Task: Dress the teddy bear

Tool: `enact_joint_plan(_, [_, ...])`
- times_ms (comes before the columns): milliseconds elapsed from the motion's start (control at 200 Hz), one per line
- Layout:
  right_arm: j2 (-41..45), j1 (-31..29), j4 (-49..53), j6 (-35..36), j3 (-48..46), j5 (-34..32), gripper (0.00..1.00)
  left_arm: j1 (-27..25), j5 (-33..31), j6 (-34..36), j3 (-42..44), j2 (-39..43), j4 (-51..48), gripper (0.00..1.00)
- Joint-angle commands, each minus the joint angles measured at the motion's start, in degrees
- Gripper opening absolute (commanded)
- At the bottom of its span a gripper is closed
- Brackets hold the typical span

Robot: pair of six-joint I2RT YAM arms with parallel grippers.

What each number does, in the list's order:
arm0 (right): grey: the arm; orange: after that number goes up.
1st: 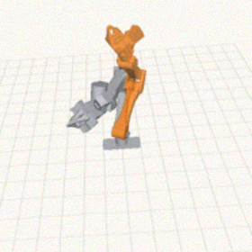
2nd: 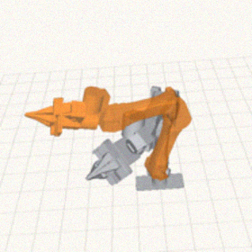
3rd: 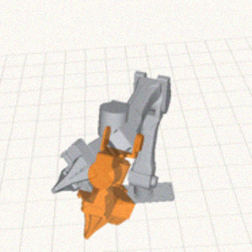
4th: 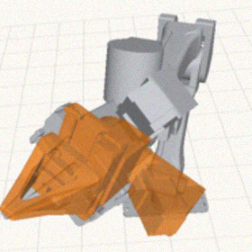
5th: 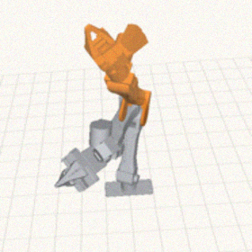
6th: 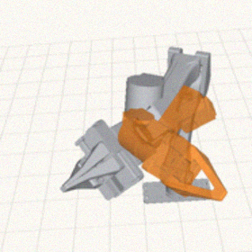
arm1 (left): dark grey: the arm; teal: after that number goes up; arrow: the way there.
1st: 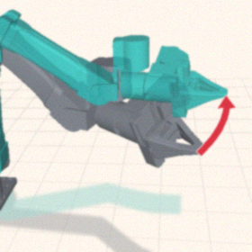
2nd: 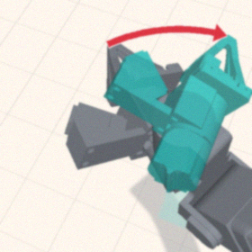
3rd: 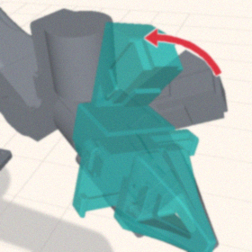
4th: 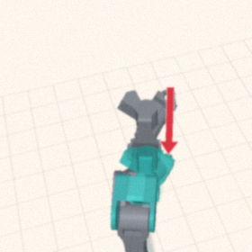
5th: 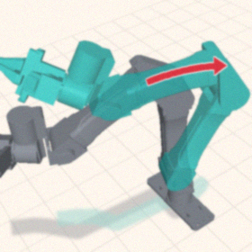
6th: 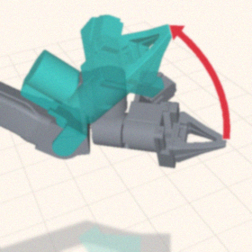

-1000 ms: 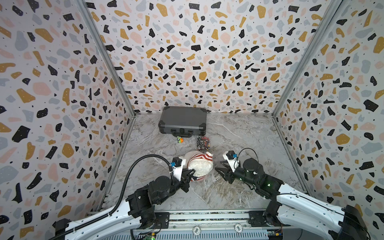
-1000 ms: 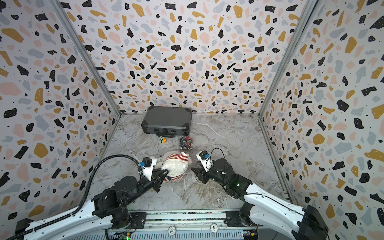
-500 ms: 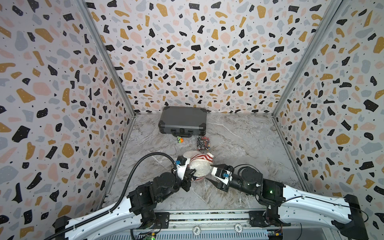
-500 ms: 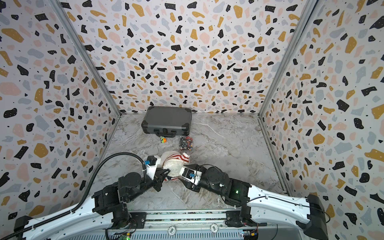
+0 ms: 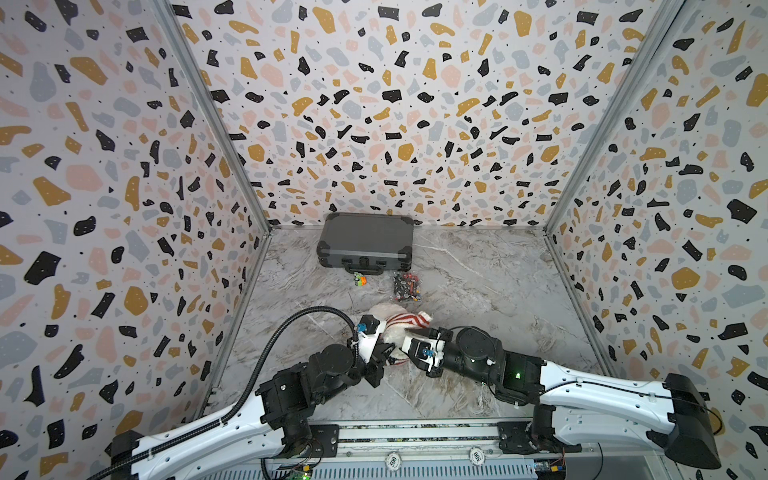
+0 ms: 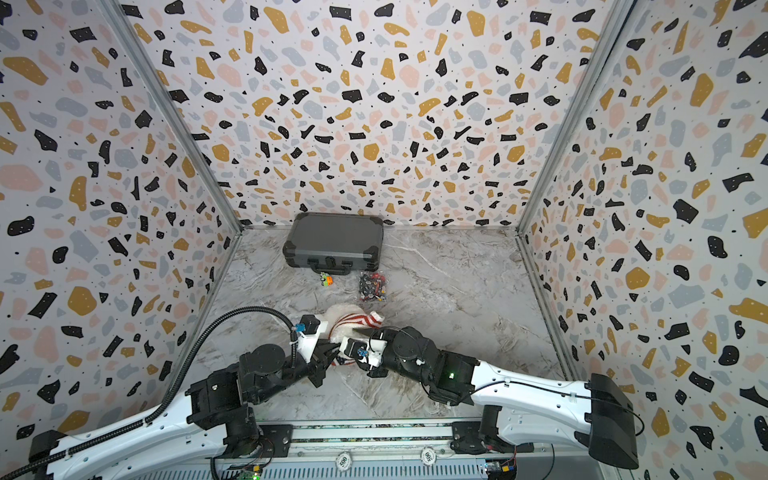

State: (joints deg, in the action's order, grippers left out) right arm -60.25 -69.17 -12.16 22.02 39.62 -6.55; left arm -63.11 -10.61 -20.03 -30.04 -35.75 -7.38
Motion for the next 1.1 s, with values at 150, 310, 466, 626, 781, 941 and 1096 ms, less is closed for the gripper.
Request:
enact_joint_plan(150, [-0.25,1.67,-1.62,1.03,0.55,-1.66,0.46,0.00,3.49,1.90,-1.96,1.25,3.93,0.00])
enact_joint_plan(310, [-0.87,2.85,-2.16,0.83,-0.20,-0.46,0.33,0.00,3.38,1.93,-2.11,1.29,3.86,0.00])
enact_joint_plan(466, [-1.62,3.07,-1.77,1.23,0.13,-0.56,0.11,0.01,3.15,1.47,-2.13,1.35,4.75,0.00])
enact_joint_plan(626, [-0.99,3.07,-1.45,0.66,0.20,-1.20,0.00,0.01,0.95,0.55,-1.76,1.52,5.00,0.00])
enact_joint_plan(781, [2.29,6.60,-2.98,-2.94,-1.56,1.41,0.00,0.01,-1.32,-2.51,-0.61,4.08,3.34,0.52])
enact_joint_plan(941, [8.01,11.94,-3.30,-5.87,-3.05,11.50,0.00,0.09,-4.11,-9.55,3.29,10.00,2.09,0.60])
enact_joint_plan(1096, [10.04,11.95,-4.23,-4.62,-4.48,15.95,0.00,0.09,-5.33,-15.62,6.04,12.72,4.62,0.53])
